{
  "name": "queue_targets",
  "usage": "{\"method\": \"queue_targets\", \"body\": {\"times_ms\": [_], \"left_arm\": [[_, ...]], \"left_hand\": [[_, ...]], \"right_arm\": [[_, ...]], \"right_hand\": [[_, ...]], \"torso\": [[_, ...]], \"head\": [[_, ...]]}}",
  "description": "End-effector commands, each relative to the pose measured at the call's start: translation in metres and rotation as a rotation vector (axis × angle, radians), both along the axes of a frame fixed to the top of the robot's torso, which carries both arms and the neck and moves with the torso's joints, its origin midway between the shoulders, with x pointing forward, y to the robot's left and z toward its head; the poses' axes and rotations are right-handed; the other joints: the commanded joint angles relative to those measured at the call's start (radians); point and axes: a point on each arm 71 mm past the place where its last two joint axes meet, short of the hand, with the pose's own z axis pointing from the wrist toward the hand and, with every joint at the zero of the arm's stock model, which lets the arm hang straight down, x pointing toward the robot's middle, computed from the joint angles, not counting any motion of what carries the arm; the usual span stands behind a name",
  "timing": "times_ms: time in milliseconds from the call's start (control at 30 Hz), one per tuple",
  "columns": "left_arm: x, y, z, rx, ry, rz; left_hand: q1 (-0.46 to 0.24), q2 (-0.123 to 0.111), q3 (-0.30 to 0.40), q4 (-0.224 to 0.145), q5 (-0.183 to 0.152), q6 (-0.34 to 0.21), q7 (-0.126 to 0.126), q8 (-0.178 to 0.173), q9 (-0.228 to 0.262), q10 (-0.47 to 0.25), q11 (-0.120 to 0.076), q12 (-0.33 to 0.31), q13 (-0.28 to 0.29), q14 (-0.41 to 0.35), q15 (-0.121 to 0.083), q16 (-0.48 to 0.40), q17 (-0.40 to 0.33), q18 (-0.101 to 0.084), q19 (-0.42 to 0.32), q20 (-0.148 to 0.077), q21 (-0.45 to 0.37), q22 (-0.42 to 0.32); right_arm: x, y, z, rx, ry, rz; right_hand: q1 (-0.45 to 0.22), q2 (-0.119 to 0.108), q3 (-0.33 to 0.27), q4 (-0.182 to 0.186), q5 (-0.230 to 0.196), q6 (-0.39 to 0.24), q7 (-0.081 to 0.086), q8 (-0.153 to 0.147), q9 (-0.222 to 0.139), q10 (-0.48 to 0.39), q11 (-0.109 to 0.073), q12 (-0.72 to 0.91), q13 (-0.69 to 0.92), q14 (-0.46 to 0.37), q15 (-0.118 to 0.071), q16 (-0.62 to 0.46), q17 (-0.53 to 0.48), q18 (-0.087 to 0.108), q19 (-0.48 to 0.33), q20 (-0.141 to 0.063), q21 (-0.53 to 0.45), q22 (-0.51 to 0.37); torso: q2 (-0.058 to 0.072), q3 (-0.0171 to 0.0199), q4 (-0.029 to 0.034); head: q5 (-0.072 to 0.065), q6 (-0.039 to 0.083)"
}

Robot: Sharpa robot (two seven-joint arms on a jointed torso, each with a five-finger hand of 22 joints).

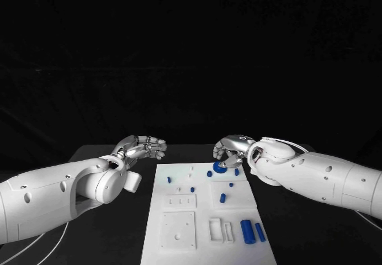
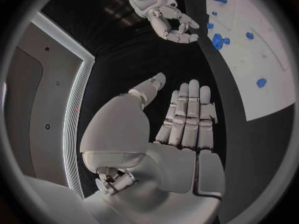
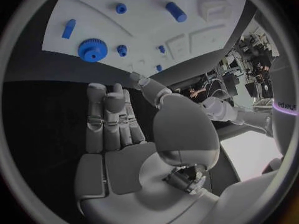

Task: Assemble the parts on the task board

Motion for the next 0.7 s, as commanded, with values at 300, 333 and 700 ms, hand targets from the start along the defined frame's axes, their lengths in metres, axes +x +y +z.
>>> {"method": "queue_targets", "body": {"times_ms": [300,333,700], "left_arm": [[-0.008,-0.01,0.013,-0.028,-0.048,-0.035],[-0.009,-0.01,0.013,-0.029,-0.05,-0.037],[-0.011,-0.015,0.014,-0.036,-0.054,-0.05]], "left_hand": [[-0.02,0.0,0.009,-0.01,-0.003,0.0,0.009,-0.005,0.003,0.002,0.007,-0.009,-0.001,-0.002,0.005,-0.009,0.004,0.002,-0.006,0.003,0.0,0.017],[-0.022,0.0,0.01,-0.011,-0.003,0.0,0.009,-0.005,0.003,0.003,0.007,-0.009,-0.001,-0.001,0.005,-0.009,0.005,0.002,-0.006,0.003,0.0,0.017],[-0.03,0.001,0.017,-0.017,0.001,0.004,0.01,-0.006,0.006,0.008,0.006,-0.011,0.0,0.003,0.004,-0.012,0.009,0.004,-0.005,0.003,0.002,0.018]], "right_arm": [[0.003,0.01,0.001,-0.104,-0.089,0.001],[0.004,0.011,0.0,-0.104,-0.088,-0.002],[0.002,0.014,-0.007,-0.144,-0.066,-0.009]], "right_hand": [[-0.005,-0.02,0.002,0.001,-0.006,-0.013,0.0,-0.01,0.003,-0.031,0.009,-0.004,-0.007,-0.004,0.018,0.02,-0.011,0.048,0.042,-0.037,0.017,0.021],[-0.008,-0.02,0.001,0.002,-0.008,-0.012,0.001,-0.009,0.004,-0.03,0.009,-0.003,-0.007,-0.004,0.018,0.021,-0.012,0.048,0.043,-0.036,0.017,0.021],[-0.017,-0.016,0.003,0.002,-0.012,-0.008,0.003,-0.008,0.007,-0.025,0.007,0.0,-0.005,-0.006,0.016,0.027,-0.02,0.048,0.044,-0.036,0.02,0.019]], "torso": [[0.04,0.0052,0.0191],[0.042,0.0054,0.0205],[0.061,0.0069,0.027]], "head": [[-0.004,0.02],[-0.003,0.022],[-0.012,0.02]]}}
